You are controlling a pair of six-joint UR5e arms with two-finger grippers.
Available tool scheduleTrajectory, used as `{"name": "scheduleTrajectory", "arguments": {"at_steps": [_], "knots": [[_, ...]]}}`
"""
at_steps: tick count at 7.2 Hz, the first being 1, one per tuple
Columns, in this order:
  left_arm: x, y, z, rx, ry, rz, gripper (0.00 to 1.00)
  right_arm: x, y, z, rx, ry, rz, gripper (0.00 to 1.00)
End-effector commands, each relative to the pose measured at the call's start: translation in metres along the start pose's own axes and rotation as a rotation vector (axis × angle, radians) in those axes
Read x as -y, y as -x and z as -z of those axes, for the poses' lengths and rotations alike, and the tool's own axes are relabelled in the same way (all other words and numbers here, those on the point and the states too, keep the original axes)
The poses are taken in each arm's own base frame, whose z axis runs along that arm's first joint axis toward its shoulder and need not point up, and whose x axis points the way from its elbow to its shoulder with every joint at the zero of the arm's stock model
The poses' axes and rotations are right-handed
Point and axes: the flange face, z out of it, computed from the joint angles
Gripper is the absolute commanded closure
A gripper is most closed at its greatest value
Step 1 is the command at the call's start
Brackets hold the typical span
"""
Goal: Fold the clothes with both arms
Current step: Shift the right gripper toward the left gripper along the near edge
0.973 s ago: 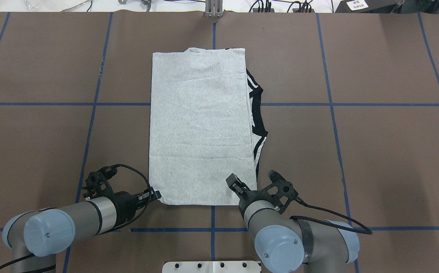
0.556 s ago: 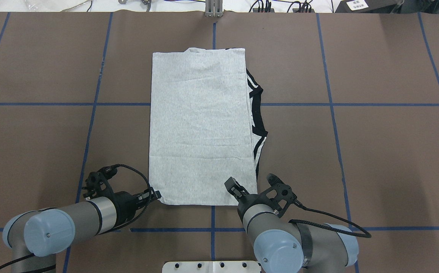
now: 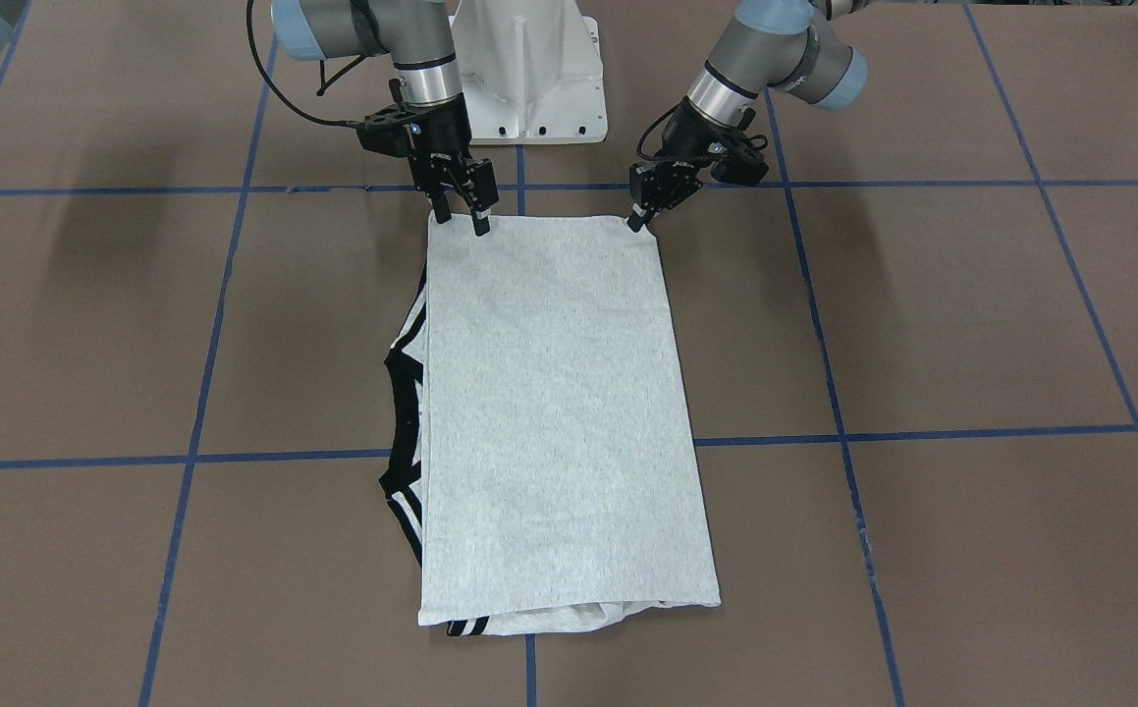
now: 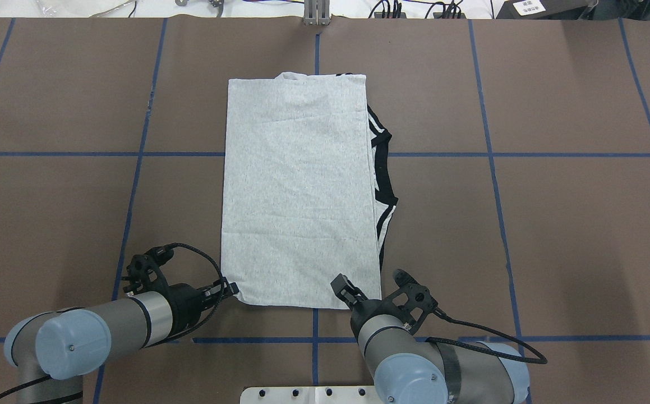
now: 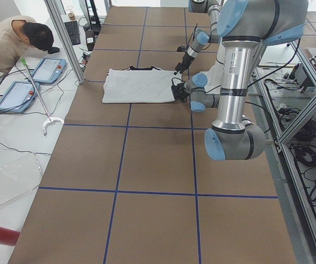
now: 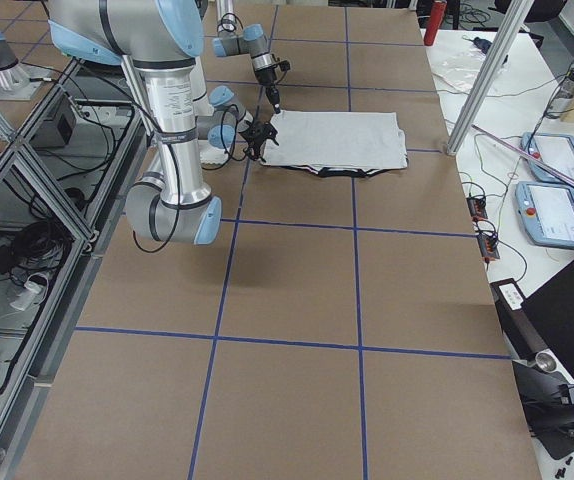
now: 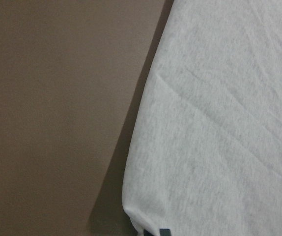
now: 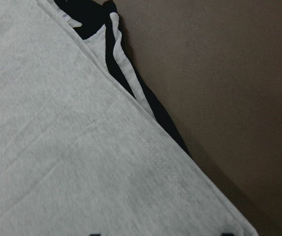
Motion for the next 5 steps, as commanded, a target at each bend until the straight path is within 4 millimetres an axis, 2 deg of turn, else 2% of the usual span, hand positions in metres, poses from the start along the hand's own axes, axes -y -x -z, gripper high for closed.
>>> {"name": "scheduleTrajectory", "arguments": {"at_steps": [1, 3, 4, 5], "knots": [[0.0, 0.0, 0.0, 0.0, -0.001, 0.0, 1.0, 0.005, 0.004, -0.002, 0.004, -0.008, -0.039, 0.18], [0.0, -0.001, 0.001, -0.002, -0.001, 0.0, 1.0, 0.008, 0.007, -0.007, 0.004, -0.02, -0.064, 0.24], [0.0, 0.0, 0.0, -0.002, -0.001, 0.0, 1.0, 0.006, 0.025, -0.012, 0.016, -0.027, -0.088, 0.32], [0.0, 0.0, 0.0, -0.002, -0.001, 0.0, 1.0, 0.003, 0.03, -0.017, 0.017, -0.03, -0.115, 0.5]]}}
